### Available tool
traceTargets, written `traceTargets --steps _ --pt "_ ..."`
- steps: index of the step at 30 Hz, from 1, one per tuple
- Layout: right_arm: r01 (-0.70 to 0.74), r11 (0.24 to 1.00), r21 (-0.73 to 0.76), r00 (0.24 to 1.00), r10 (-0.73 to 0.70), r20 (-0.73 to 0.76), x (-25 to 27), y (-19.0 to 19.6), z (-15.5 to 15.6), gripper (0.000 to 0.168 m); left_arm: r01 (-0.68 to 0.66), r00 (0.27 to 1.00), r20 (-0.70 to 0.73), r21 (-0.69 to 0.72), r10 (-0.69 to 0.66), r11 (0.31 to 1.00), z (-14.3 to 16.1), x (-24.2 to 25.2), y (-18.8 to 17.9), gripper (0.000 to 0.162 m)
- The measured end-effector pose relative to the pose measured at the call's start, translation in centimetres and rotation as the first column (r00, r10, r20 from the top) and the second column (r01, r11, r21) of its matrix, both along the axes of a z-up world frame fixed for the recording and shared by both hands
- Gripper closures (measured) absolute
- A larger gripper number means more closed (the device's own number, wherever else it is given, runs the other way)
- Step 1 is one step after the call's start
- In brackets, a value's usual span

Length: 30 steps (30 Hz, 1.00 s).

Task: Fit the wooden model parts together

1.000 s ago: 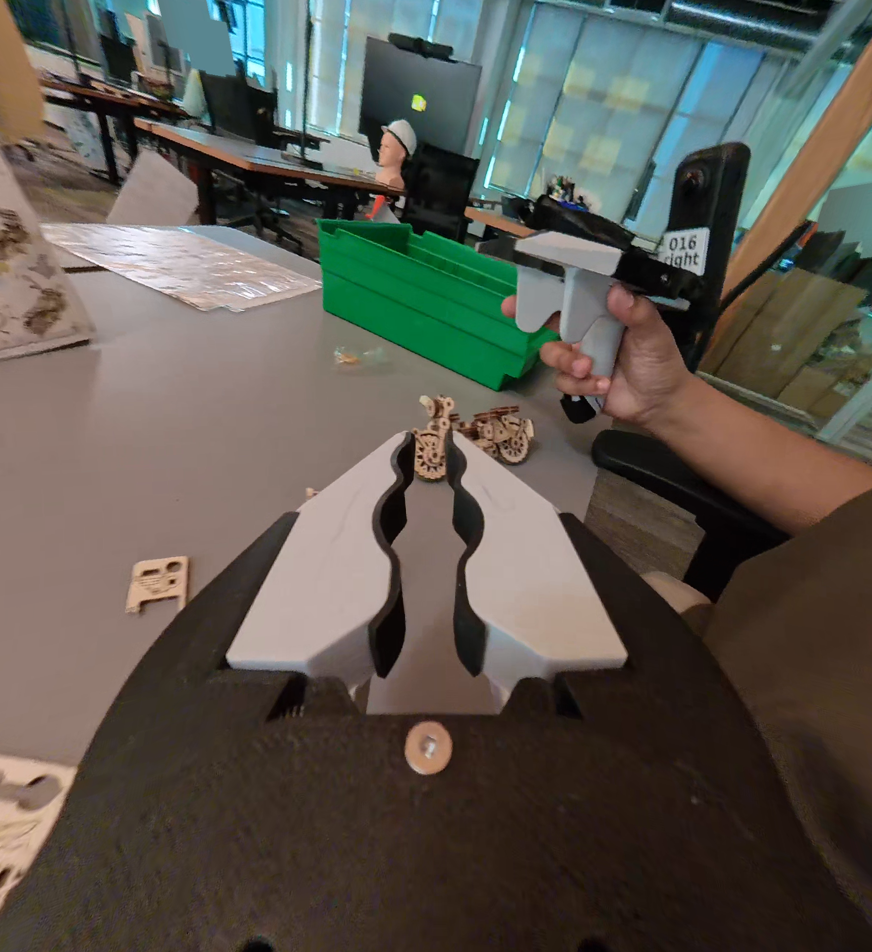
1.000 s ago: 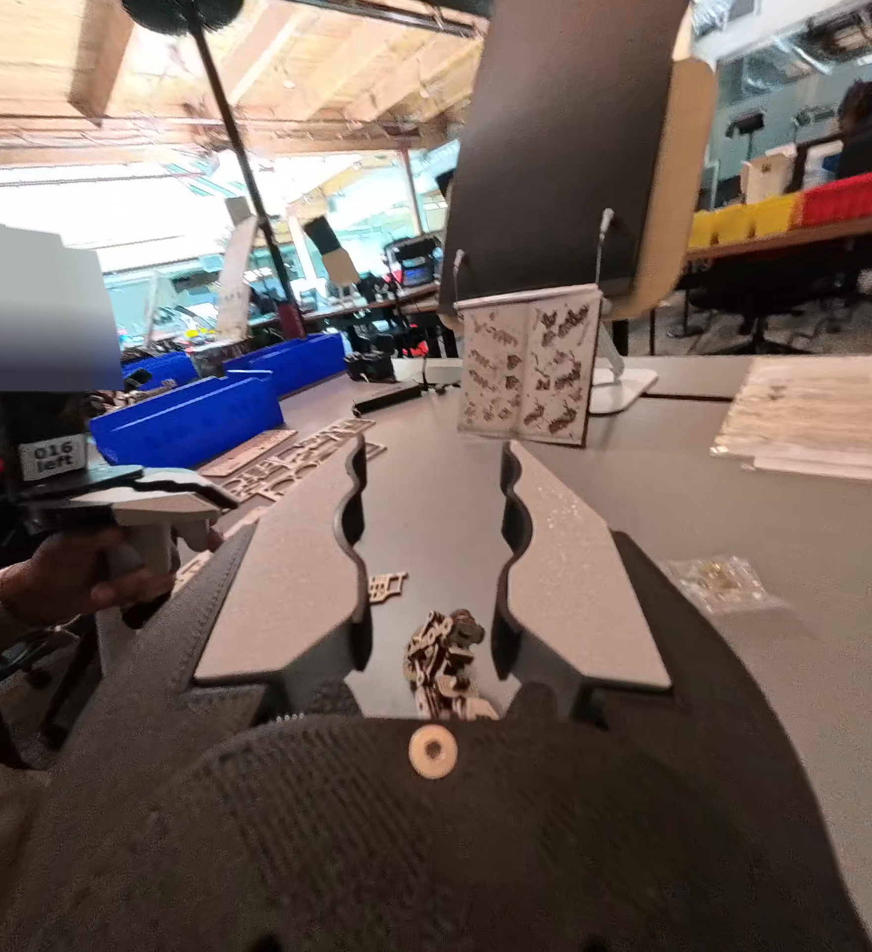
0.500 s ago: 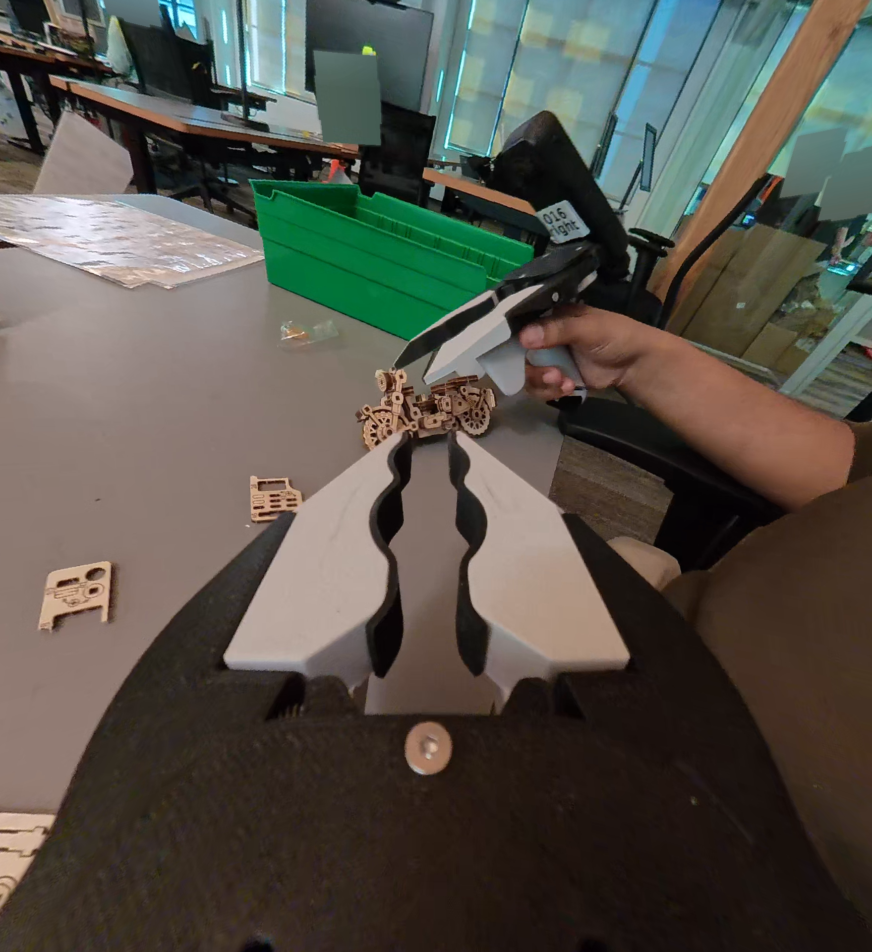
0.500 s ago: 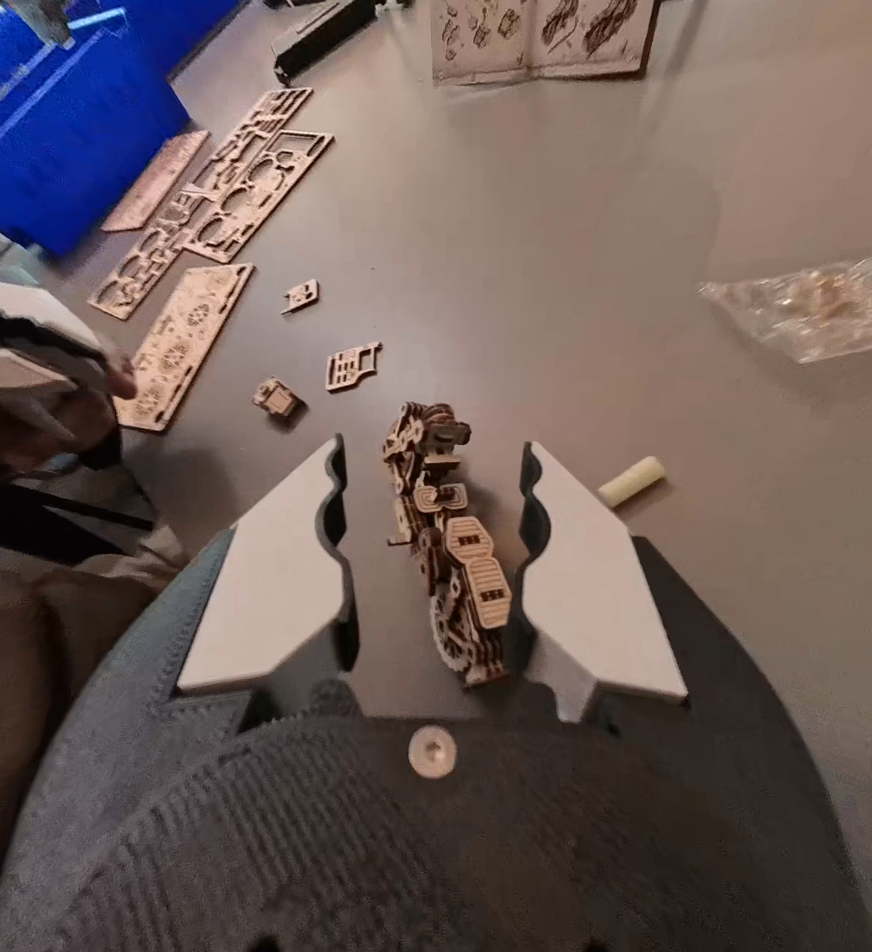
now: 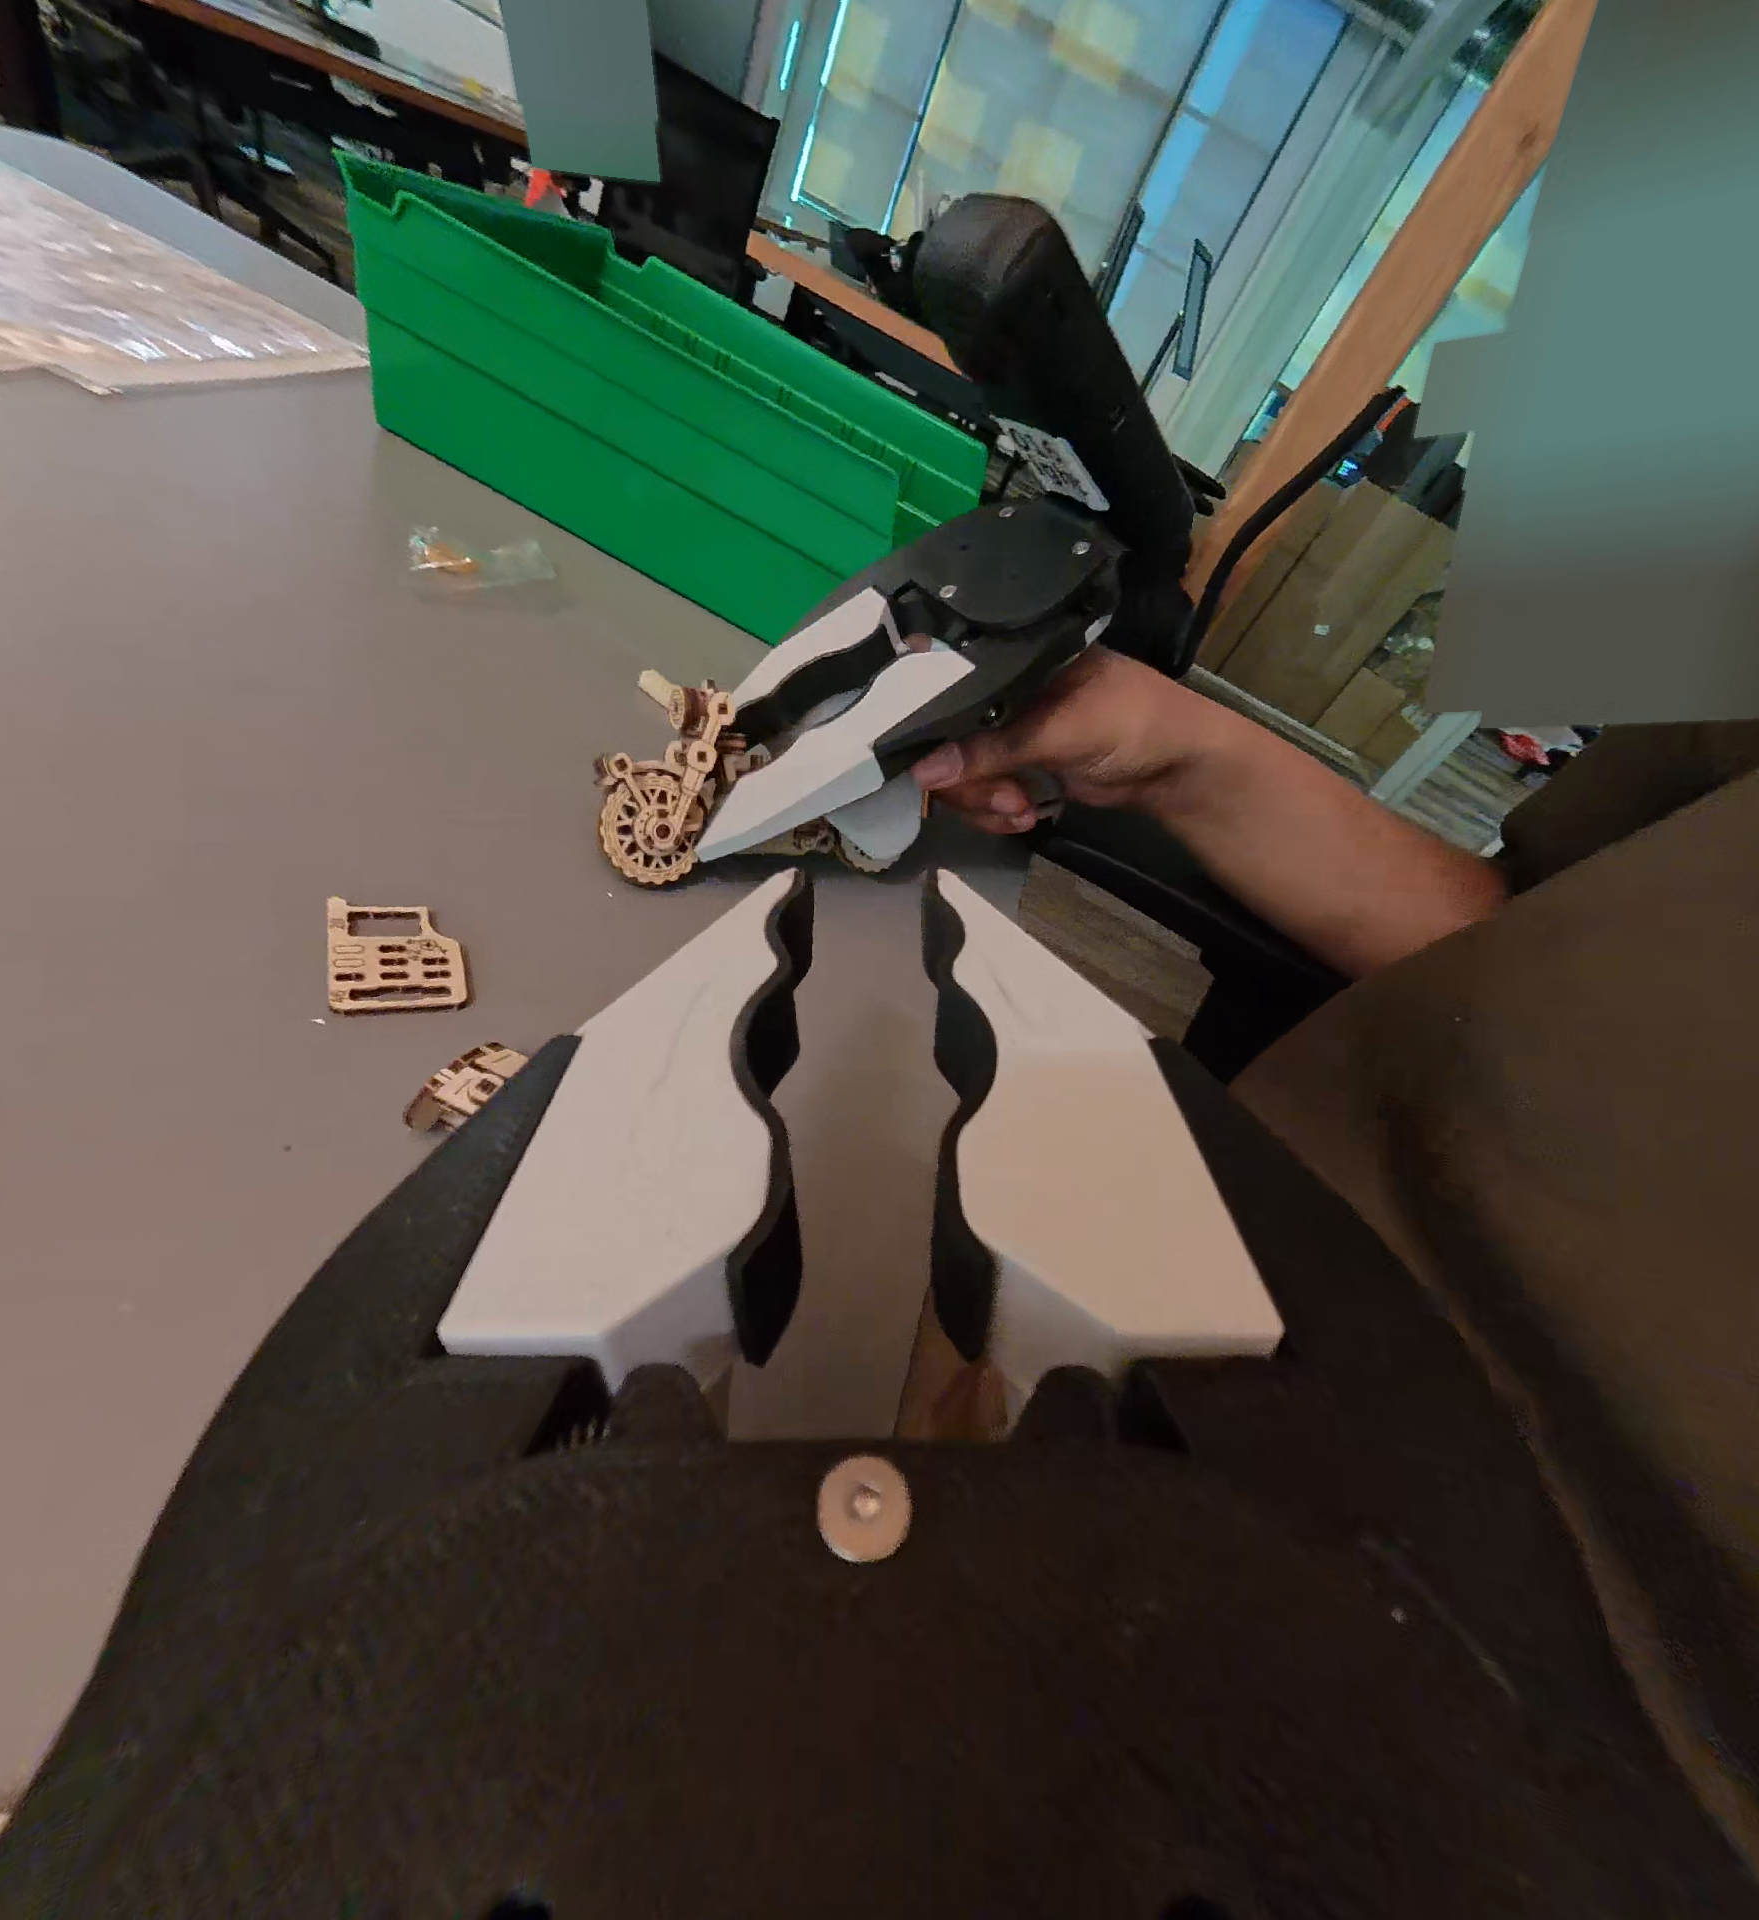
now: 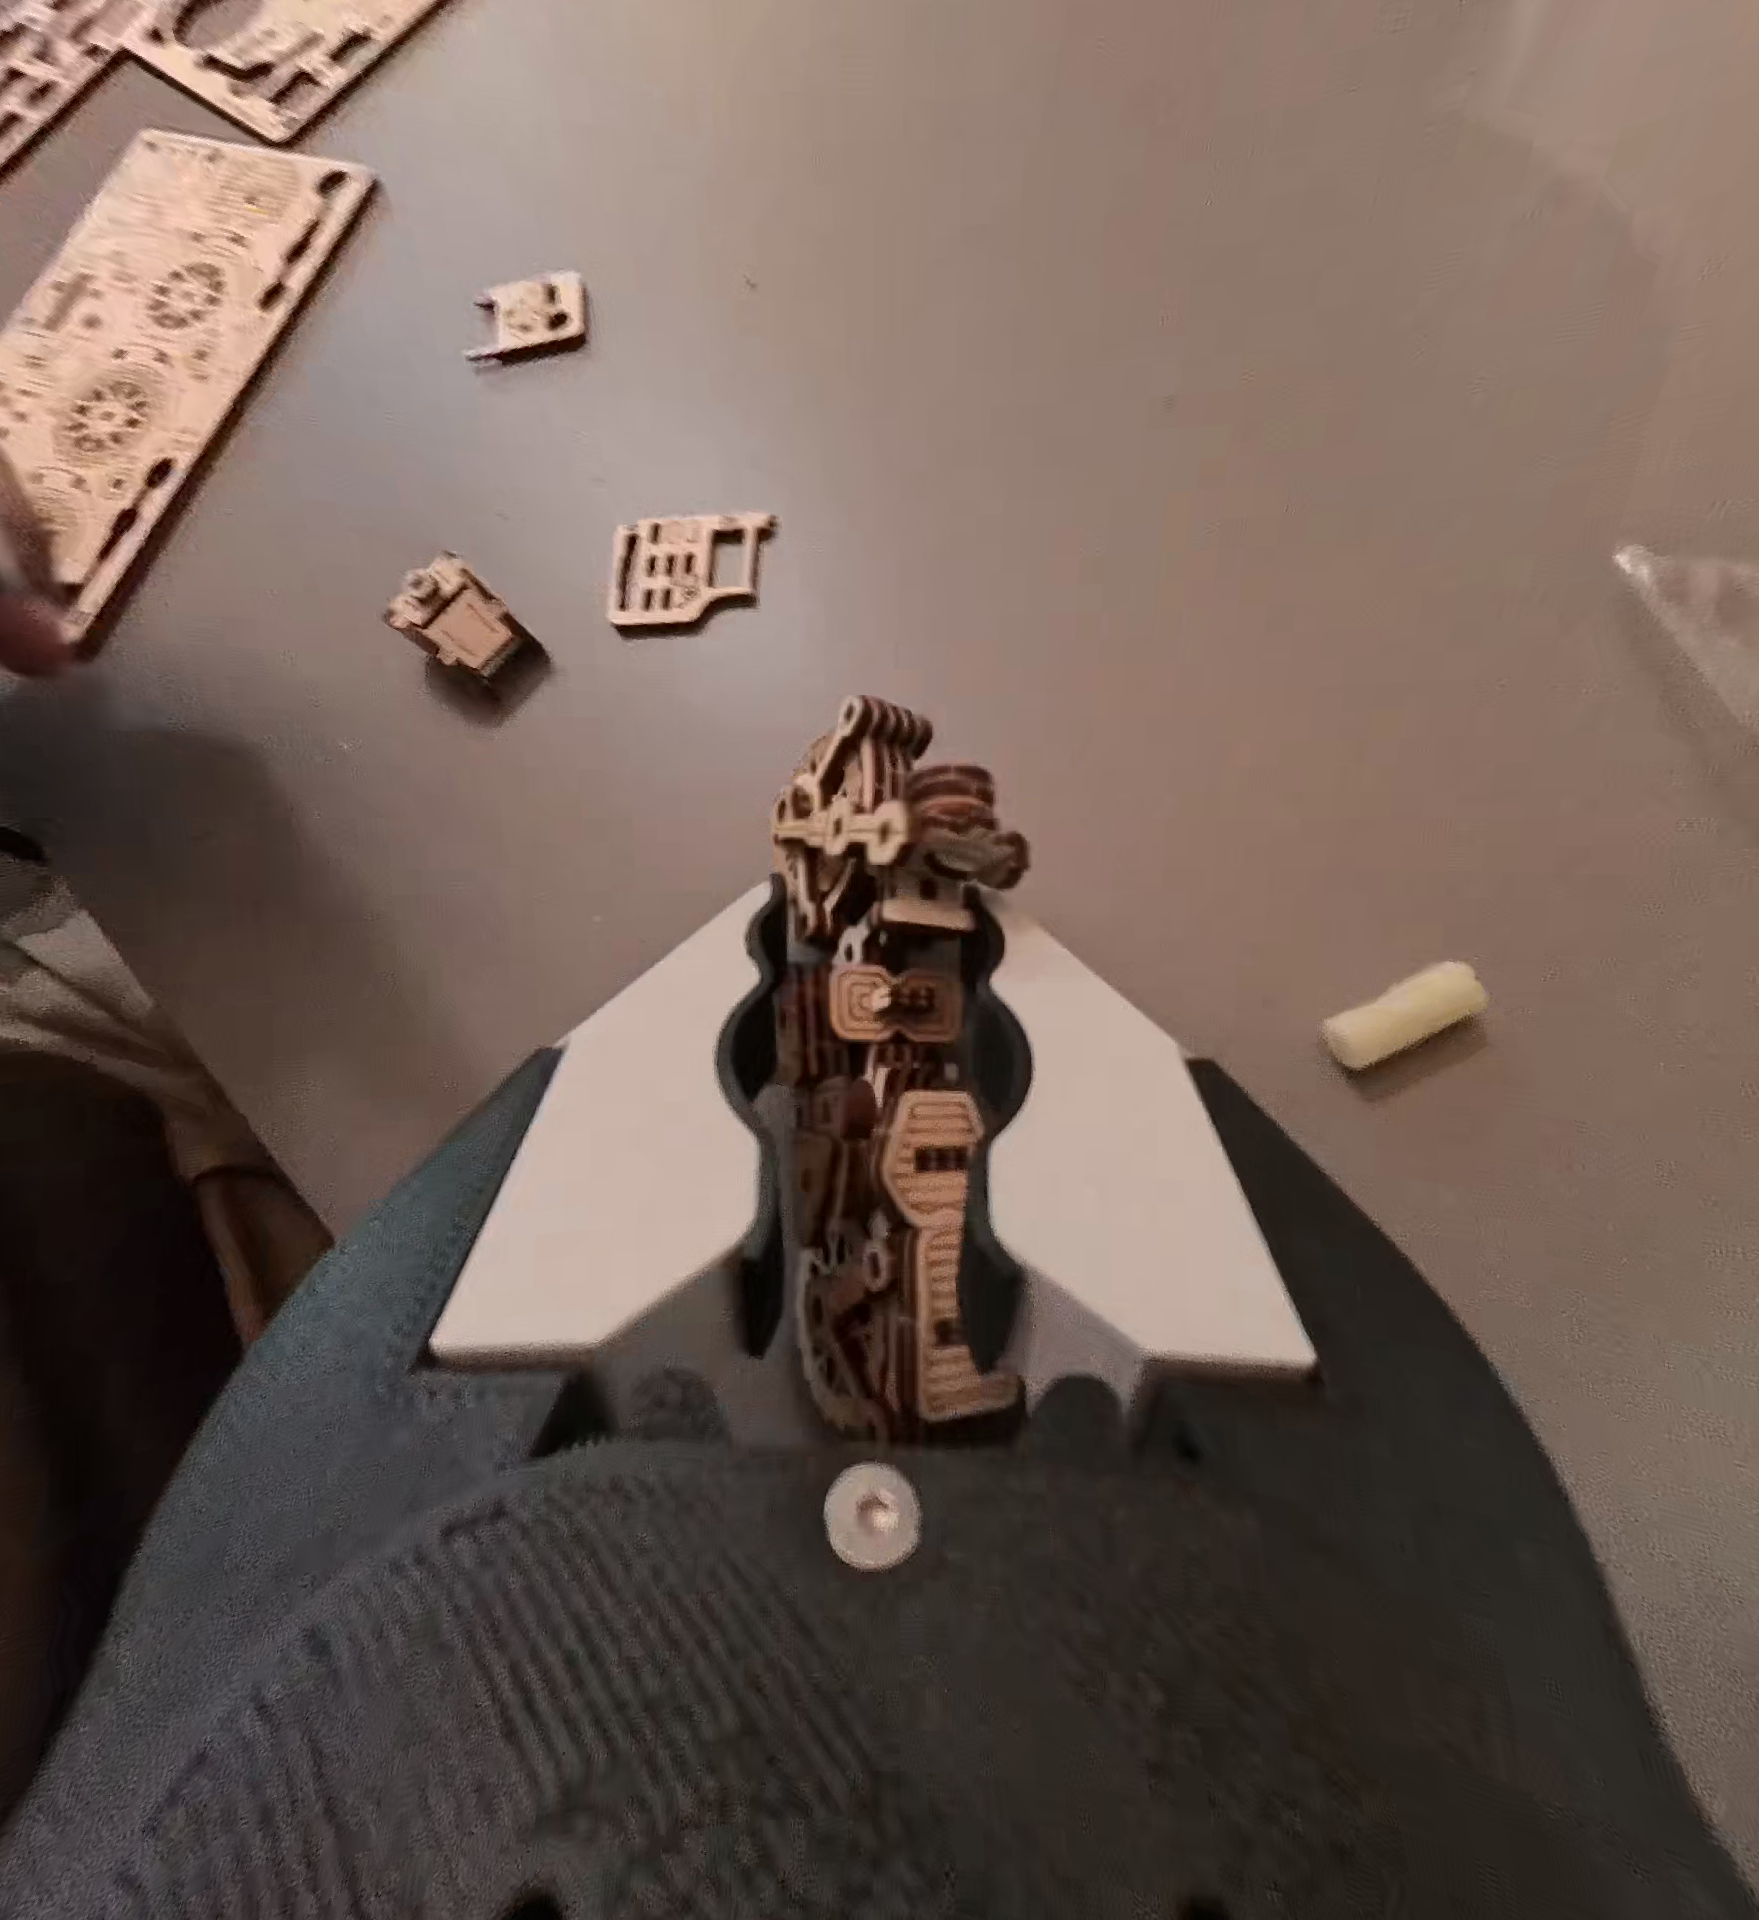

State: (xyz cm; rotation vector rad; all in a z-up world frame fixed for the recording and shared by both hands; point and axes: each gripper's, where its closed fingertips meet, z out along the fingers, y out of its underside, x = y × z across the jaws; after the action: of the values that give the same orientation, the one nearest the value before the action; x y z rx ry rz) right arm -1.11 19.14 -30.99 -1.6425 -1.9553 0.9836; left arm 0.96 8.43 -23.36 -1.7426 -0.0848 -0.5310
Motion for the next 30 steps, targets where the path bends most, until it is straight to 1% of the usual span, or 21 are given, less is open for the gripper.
traceTargets --steps 2,5,7,9,10,12,15,17,20,23,25,27,28,30 --pt "-0.012 1.0 -0.019 1.0 0.012 -0.018 0.0 -0.5 0.5 0.145 0.01 1.0 0.018 -0.009 -0.01 1.0 -0.2 0.1 0.2 0.14" --pt "-0.065 0.997 -0.037 0.992 0.061 -0.108 -0.3 -1.5 1.9 0.15 0.004 1.0 0.025 -0.014 -0.004 1.0 -0.3 -0.2 0.6 0.131" --pt "-0.135 0.991 -0.017 0.974 0.129 -0.187 -0.3 -2.5 2.9 0.15 -0.016 1.0 0.013 -0.011 0.017 1.0 -0.3 -0.8 0.9 0.124" --pt "-0.168 0.985 0.041 0.948 0.173 -0.266 -0.5 -3.1 3.8 0.151 -0.027 0.999 0.024 -0.027 0.028 0.999 -0.6 -1.4 1.3 0.122" --pt "-0.172 0.982 0.083 0.934 0.19 -0.302 -0.6 -3.4 4.3 0.153 -0.012 0.998 0.06 -0.044 0.015 0.999 -0.7 -1.5 1.5 0.122" --pt "-0.17 0.967 0.189 0.904 0.229 -0.36 -0.7 -3.8 5.0 0.154 0.038 0.98 0.197 -0.061 -0.025 0.997 -0.6 -1.4 1.9 0.122" --pt "-0.145 0.932 0.332 0.862 0.284 -0.42 -0.8 -4.3 5.7 0.154 0.094 0.903 0.425 -0.032 -0.072 0.995 0.4 -1.8 2.5 0.121" --pt "-0.086 0.885 0.457 0.841 0.31 -0.443 -1.0 -4.1 6.2 0.154 0.141 0.835 0.541 -0.027 -0.104 0.99 0.7 -2.1 2.6 0.12" --pt "-0.008 0.772 0.636 0.81 0.378 -0.448 -1.1 -4.0 6.5 0.154 0.173 0.766 0.634 -0.048 -0.103 0.984 0.3 -2.3 2.4 0.118" --pt "0.0 0.681 0.732 0.785 0.454 -0.422 -1.1 -5.1 6.1 0.154 0.166 0.692 0.715 -0.023 -0.1 0.986 0.6 -2.4 2.2 0.117" --pt "-0.012 0.632 0.775 0.78 0.491 -0.387 -1.2 -5.6 5.6 0.153 0.16 0.688 0.722 -0.048 -0.076 0.986 0.0 -2.5 2.3 0.12" --pt "-0.021 0.576 0.817 0.775 0.526 -0.35 -1.3 -6.0 5.1 0.153 0.152 0.71 0.702 -0.079 -0.053 0.985 -0.7 -2.4 2.3 0.125" --pt "-0.022 0.542 0.84 0.771 0.544 -0.331 -1.3 -6.1 4.9 0.153 0.149 0.718 0.695 -0.092 -0.044 0.985 -1.0 -2.4 2.3 0.128" --pt "-0.01 0.461 0.888 0.764 0.577 -0.29 -1.4 -6.3 4.5 0.153 0.139 0.725 0.688 -0.122 -0.017 0.983 -1.6 -2.6 2.3 0.128"
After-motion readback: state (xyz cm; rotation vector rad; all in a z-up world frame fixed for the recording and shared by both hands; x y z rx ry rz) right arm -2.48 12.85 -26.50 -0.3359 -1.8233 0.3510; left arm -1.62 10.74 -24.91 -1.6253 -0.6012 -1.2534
